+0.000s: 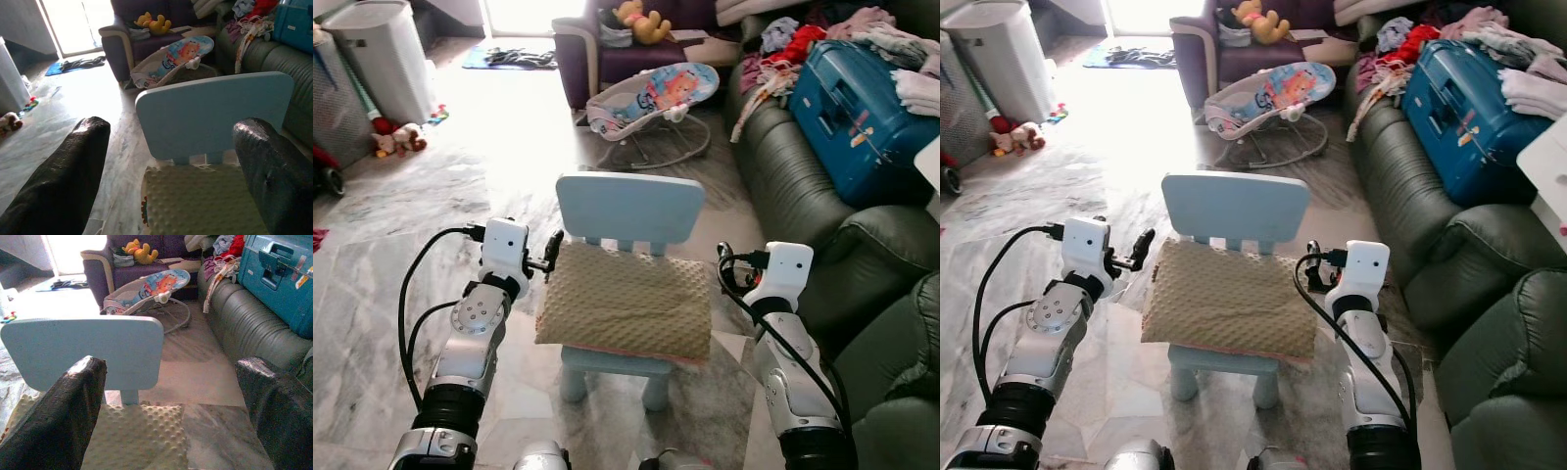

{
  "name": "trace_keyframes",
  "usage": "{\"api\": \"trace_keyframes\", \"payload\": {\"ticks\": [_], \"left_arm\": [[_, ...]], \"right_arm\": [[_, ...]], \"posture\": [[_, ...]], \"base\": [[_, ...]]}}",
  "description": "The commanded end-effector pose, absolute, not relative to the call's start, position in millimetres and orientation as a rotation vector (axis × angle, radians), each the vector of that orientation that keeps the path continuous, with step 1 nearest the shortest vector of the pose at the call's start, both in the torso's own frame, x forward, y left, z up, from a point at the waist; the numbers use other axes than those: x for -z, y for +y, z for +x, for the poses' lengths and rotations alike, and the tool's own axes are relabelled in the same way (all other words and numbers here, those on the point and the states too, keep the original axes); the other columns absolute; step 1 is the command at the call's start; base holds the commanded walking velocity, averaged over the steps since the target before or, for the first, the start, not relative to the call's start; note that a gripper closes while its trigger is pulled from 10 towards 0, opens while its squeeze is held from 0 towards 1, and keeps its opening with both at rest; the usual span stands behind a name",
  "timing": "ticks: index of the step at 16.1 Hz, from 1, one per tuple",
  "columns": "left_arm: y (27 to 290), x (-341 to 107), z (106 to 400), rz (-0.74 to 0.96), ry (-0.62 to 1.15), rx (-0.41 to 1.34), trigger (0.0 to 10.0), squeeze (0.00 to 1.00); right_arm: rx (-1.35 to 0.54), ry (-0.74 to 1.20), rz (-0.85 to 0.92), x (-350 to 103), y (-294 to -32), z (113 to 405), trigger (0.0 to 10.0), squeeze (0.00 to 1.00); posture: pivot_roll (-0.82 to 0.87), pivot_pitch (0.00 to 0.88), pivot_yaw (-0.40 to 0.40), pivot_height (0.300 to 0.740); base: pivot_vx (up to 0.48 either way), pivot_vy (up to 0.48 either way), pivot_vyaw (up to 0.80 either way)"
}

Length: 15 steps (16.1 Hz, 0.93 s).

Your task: Move the pillow to the sofa

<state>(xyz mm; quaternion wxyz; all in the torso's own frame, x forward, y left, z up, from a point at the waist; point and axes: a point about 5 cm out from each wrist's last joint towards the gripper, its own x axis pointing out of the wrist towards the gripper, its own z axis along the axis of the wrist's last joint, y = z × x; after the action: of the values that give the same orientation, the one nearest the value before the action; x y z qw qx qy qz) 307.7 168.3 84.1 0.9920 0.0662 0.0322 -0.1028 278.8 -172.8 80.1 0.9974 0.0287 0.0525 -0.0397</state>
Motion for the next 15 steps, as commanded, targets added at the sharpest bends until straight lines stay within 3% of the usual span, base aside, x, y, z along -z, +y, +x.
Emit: {"api": "trace_keyframes", "payload": {"ticks": [1, 15], "left_arm": [[169.1, -85.4, 307.4, 0.136, 0.056, 0.216, 10.0, 0.0], [166.3, -86.7, 309.4, 0.139, 0.05, 0.237, 10.0, 0.0]], "right_arm": [[0.082, 0.096, 0.056, -84.0, -172.1, 281.2, 10.0, 0.0], [0.079, 0.092, 0.056, -85.3, -170.2, 287.9, 10.0, 0.0]], "posture": [[-0.01, 0.0, -0.005, 0.74], [-0.01, 0.0, -0.01, 0.74]], "base": [[0.0, 0.0, 0.0], [0.091, 0.0, -0.12]]}}
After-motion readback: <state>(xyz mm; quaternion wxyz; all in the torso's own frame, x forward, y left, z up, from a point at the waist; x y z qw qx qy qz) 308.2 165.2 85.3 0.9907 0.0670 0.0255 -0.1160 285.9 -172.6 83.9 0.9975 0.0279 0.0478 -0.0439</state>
